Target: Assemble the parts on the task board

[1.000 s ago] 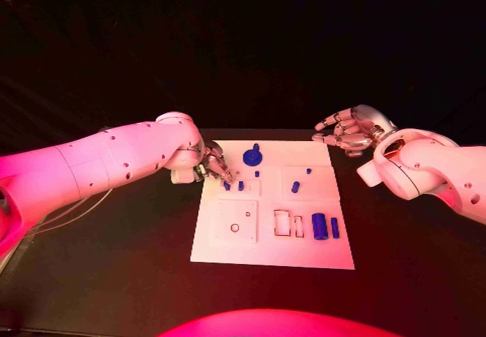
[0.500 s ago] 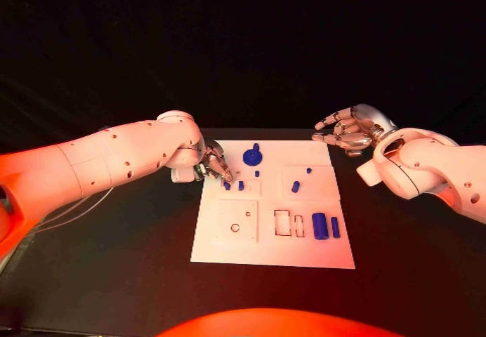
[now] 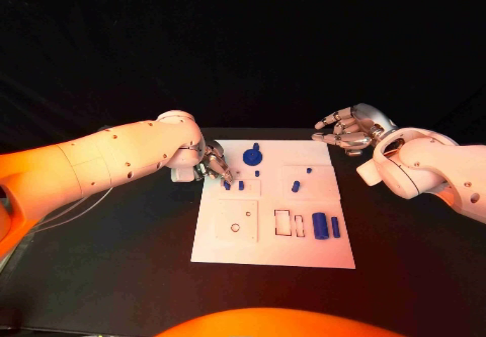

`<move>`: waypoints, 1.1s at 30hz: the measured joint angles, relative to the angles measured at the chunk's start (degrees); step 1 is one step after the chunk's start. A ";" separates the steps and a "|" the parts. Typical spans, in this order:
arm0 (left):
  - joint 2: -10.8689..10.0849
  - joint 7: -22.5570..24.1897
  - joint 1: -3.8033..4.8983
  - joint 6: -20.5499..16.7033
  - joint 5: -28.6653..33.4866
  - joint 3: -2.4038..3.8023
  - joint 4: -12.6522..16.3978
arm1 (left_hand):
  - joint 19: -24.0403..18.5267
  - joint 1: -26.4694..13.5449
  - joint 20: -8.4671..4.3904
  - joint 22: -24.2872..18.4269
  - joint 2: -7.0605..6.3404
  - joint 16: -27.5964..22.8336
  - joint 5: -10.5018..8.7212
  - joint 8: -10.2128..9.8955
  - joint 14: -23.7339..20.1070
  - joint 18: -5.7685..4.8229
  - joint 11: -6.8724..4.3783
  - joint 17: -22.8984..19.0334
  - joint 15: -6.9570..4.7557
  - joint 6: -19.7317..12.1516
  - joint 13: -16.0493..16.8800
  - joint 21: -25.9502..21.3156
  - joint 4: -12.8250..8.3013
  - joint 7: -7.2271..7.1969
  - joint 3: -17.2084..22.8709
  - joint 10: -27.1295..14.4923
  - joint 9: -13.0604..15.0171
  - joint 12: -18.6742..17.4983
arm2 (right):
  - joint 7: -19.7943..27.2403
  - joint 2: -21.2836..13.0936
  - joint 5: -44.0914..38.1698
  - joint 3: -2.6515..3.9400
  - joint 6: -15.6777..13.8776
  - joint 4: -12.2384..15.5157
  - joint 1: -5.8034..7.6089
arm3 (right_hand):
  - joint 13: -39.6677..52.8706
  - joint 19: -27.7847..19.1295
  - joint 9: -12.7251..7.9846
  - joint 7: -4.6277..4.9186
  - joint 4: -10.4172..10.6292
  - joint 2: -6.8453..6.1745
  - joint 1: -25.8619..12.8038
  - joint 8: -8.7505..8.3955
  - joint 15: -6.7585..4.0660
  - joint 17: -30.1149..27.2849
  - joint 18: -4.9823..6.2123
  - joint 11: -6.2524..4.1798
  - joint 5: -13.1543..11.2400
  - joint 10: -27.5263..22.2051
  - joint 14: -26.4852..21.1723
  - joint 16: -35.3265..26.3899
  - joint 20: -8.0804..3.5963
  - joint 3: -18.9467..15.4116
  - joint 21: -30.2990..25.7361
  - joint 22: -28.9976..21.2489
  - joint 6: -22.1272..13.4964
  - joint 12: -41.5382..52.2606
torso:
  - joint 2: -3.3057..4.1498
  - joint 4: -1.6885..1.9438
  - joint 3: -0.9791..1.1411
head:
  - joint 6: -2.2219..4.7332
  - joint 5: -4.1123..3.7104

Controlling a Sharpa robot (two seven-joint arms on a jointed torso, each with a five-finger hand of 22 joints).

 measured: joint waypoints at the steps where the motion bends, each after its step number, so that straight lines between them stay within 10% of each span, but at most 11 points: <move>1: 0.00 0.02 -0.01 -0.05 -0.06 -0.01 0.01 | 0.00 0.00 0.00 0.09 0.00 0.00 0.00 0.00 0.00 0.00 0.00 0.00 0.00 0.02 0.00 0.00 0.00 0.00 0.00 0.00 0.00 0.00 | 0.01 0.00 0.00 0.00 0.00 0.00 0.00 | 0.00 0.00 0.00 0.00 0.00 0.00 0.00 0.00 0.00 0.00 0.00 0.00 0.00 0.00 0.00 0.00 0.00 0.00 0.00 0.00 0.00 0.00 | 0.01 0.00 0.00 | 0.00 0.01; 33: -0.27 0.21 -0.05 -0.10 -1.39 -0.03 0.29 | 0.43 0.01 -0.41 0.89 -0.01 0.00 -0.66 0.02 0.00 -0.01 -0.28 0.00 -0.01 1.29 -0.10 0.45 -0.01 -0.30 -0.01 1.15 -0.66 -0.01 | 0.16 0.01 0.01 0.00 0.00 -0.04 -0.03 | -0.01 0.00 0.00 0.00 0.00 0.00 0.00 0.00 0.00 0.00 0.00 0.00 0.00 0.00 0.00 0.00 0.00 0.00 0.00 0.00 0.00 0.00 | 0.02 -0.03 0.04 | -0.08 0.01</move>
